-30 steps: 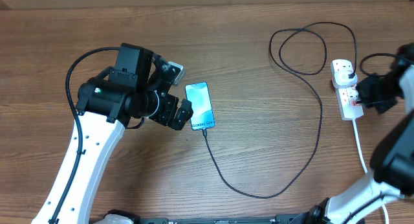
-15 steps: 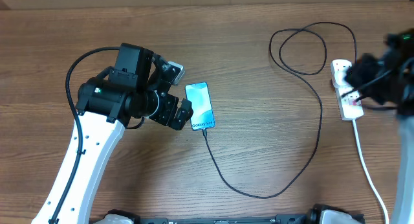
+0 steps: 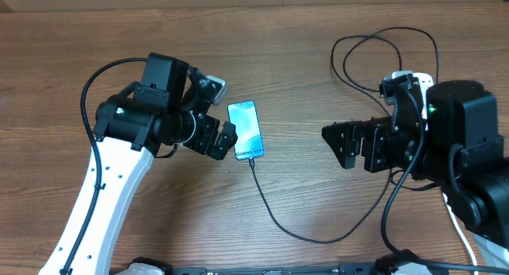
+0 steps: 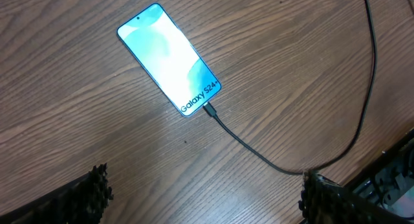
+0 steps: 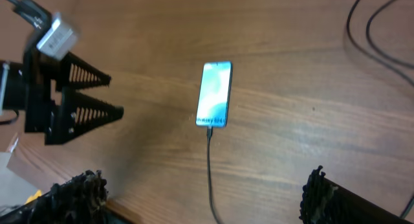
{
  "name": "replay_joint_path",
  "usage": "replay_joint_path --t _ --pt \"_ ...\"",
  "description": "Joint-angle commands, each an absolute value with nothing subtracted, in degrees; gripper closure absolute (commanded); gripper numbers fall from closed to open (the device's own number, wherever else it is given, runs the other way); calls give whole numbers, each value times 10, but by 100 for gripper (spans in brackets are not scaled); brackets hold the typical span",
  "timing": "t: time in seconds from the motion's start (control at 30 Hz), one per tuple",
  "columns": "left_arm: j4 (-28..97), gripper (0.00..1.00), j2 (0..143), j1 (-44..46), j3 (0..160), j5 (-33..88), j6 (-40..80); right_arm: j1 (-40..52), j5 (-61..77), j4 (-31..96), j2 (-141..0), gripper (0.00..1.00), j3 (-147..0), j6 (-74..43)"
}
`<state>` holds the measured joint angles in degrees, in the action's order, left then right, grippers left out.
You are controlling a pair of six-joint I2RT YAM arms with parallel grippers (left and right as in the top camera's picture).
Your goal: Plug charger to phone and switch on socket
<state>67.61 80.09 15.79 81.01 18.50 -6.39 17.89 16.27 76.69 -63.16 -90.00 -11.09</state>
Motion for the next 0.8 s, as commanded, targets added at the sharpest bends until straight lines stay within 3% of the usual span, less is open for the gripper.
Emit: replay_joint_path --t 0.0,0.77 --pt "674 0 800 162 811 195 -64 183 162 776 -633 0 -908 -106" --pt "674 0 800 162 811 195 -64 183 162 786 -644 0 -908 -106"
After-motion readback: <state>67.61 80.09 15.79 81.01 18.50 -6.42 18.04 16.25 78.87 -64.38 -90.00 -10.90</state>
